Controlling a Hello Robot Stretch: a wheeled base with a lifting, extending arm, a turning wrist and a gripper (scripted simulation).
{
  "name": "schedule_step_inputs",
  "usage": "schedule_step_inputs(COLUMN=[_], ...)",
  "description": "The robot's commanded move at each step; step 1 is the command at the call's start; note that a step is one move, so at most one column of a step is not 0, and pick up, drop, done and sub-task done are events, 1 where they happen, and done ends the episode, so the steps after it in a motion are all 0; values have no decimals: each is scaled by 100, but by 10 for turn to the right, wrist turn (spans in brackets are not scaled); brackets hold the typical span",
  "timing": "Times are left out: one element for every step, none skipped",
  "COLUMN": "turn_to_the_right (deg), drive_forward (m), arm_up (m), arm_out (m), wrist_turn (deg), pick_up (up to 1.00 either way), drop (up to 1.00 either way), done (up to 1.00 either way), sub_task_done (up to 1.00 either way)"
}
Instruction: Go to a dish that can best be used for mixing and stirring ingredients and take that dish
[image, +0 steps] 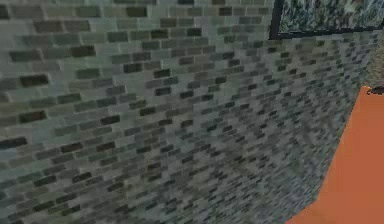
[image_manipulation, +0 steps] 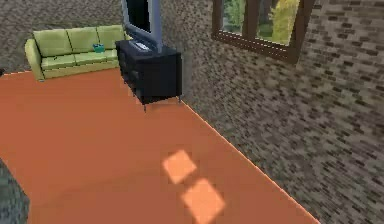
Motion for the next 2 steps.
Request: schedule_step_inputs(turn_to_the_right=[-450, -450], drive_forward=[0, 0], arm_up=[0, 0], arm_out=[0, 0], wrist_turn=[0, 0], pick_up=[0, 0], drop=[0, 0], done=[0, 0], sub_task_done=[0, 0])
